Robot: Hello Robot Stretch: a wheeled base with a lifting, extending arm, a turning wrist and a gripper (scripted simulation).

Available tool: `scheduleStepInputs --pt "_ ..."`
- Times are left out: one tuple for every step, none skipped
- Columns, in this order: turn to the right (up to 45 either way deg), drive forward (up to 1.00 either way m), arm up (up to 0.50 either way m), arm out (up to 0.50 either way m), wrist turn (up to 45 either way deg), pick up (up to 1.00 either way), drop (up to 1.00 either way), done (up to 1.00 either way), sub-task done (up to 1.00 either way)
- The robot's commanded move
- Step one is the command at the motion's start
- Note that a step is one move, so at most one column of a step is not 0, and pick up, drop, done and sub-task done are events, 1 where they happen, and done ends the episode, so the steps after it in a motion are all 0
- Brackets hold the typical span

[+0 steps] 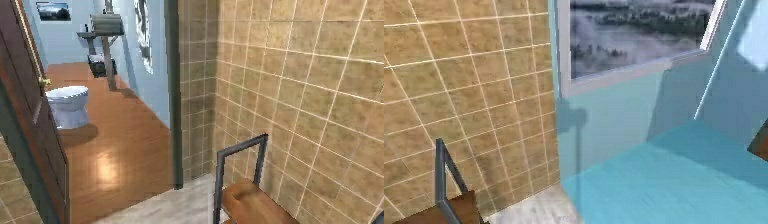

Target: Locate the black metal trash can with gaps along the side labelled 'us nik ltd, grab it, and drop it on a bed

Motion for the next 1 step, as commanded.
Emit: scheduleStepInputs --pt "-24.0 0.00 0.00 0.00 0.0 0.00 0.00 0.00 0.00"
